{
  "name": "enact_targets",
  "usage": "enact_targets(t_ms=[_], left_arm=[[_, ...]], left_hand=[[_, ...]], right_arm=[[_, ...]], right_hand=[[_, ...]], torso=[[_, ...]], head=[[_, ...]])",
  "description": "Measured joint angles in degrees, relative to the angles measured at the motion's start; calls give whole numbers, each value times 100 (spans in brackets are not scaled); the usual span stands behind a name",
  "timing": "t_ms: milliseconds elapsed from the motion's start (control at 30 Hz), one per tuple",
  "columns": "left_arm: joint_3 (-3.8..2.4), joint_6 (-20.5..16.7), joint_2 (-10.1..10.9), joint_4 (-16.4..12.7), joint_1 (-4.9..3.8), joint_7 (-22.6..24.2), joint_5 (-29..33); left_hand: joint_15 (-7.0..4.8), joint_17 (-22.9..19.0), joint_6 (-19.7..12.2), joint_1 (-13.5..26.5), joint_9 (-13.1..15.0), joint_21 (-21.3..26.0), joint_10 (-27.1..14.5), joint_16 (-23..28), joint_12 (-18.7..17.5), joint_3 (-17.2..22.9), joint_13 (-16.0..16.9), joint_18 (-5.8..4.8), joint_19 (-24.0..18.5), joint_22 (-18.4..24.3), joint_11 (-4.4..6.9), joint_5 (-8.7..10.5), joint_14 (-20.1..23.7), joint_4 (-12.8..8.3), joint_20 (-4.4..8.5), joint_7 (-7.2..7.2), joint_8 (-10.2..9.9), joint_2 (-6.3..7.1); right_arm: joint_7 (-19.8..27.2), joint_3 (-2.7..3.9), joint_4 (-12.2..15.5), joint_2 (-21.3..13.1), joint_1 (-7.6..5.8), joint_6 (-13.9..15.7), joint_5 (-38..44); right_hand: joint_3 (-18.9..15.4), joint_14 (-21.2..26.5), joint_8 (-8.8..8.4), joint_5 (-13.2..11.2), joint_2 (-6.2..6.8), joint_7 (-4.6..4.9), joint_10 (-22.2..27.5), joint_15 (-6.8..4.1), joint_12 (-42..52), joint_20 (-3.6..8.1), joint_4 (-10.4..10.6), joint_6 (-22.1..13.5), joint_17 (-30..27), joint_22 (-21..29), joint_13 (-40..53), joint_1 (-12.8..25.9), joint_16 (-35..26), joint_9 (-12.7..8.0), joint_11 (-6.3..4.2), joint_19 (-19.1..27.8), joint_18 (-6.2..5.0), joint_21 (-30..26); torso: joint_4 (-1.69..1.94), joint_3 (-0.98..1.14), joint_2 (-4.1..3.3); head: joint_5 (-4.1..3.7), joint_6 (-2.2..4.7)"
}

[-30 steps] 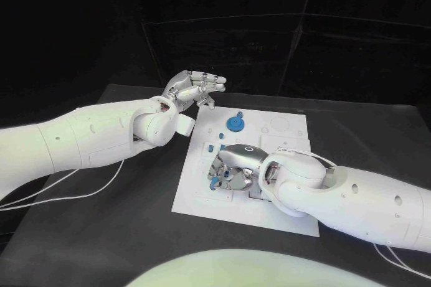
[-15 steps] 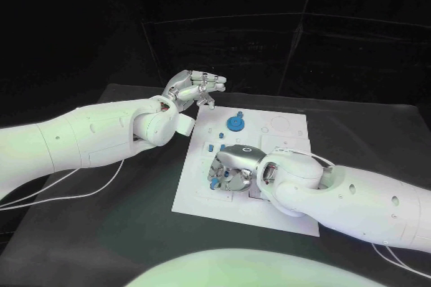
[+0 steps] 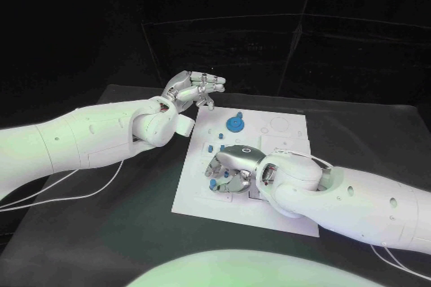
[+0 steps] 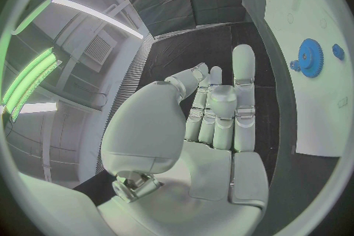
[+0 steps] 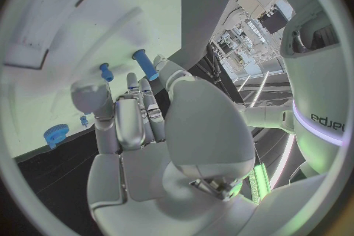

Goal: Assemble the parts on the task board

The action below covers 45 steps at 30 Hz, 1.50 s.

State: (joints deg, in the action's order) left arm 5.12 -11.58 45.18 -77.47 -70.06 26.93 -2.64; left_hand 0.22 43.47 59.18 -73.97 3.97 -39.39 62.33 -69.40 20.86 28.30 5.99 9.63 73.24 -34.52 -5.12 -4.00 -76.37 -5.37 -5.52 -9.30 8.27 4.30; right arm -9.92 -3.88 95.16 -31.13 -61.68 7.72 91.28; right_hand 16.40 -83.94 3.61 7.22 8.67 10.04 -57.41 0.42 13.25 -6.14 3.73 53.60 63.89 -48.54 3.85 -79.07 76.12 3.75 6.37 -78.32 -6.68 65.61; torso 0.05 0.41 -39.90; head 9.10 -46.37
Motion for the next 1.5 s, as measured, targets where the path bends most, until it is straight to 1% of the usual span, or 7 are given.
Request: enact_targets(t_ms=[333,533,733,867,967,1200,1500], left_arm=[[0,1,16,1,0,0,0],[0,1,41,3,0,-3,0],[1,0,64,0,0,-4,0],[1,0,80,-9,0,-5,0],[1,0,89,-18,0,-6,0],[3,-1,105,-32,1,-7,1],[3,-1,123,-41,1,-7,1]], left_hand=[[0,0,0,0,0,0,0,0,0,0,0,0,0,0,0,0,0,0,0,0,0,0],[0,1,0,0,0,0,0,0,0,0,0,-1,0,-1,0,0,0,0,0,0,0,0],[0,0,0,0,0,0,0,0,0,0,0,-3,0,-1,0,0,0,0,0,0,0,0],[0,-6,0,0,0,0,0,0,0,0,0,-5,0,-1,0,0,0,0,0,0,0,0],[0,-5,0,0,0,0,0,0,0,0,0,-5,0,-1,0,0,0,0,0,0,0,0],[0,-5,0,0,0,0,0,0,0,-2,2,-8,0,-1,0,0,0,2,0,0,0,0],[0,-15,0,25,0,0,0,0,22,-32,5,-32,0,4,0,0,0,32,0,0,0,-25]], right_arm=[[113,0,238,-317,11,617,-108],[270,1,693,-1127,-73,1046,-663],[255,26,1001,-2079,-342,1177,-1761],[91,18,1131,-2620,-386,1179,-2311],[-104,11,1146,-2901,-397,1171,-2577],[-576,-2,1176,-3207,-238,1179,-2748],[-1461,-14,1548,-3352,-34,1080,-1885]], right_hand=[[-348,31,0,0,-5,-2,290,30,222,-10,-31,-125,-397,447,22,63,-275,4,-25,153,-93,-335],[-579,3,111,36,-94,-48,-169,2,790,22,-2,6,-191,167,178,147,-127,45,-103,54,-93,-165],[-926,0,415,416,-176,-309,-1501,-290,2364,277,201,350,406,-757,1172,436,261,121,-444,-325,5,481],[-1364,-19,841,514,-208,-401,-2093,-313,5484,351,324,310,1050,-1321,4960,538,682,219,-517,-477,138,855],[-1563,-9,1128,588,-314,-391,-2268,-322,6336,378,394,244,1106,-1539,6152,549,828,289,-504,-505,138,995],[-1887,-9,1547,906,-492,-390,-2357,-322,6704,357,514,37,1106,-1754,6809,551,960,384,-494,-526,138,1114],[-2450,-9,2000,977,-404,-420,-2377,-322,6729,339,1147,-135,1105,-1932,6926,1006,1042,466,-515,-543,138,1222]], torso=[[-1,1,1],[-11,-5,20],[-48,-29,62],[-83,-46,90],[-112,-60,104],[-208,-70,132],[-265,-74,154]], head=[[-18,19],[-135,90],[-355,210],[-578,268],[-757,299],[-1006,308],[-1090,258]])
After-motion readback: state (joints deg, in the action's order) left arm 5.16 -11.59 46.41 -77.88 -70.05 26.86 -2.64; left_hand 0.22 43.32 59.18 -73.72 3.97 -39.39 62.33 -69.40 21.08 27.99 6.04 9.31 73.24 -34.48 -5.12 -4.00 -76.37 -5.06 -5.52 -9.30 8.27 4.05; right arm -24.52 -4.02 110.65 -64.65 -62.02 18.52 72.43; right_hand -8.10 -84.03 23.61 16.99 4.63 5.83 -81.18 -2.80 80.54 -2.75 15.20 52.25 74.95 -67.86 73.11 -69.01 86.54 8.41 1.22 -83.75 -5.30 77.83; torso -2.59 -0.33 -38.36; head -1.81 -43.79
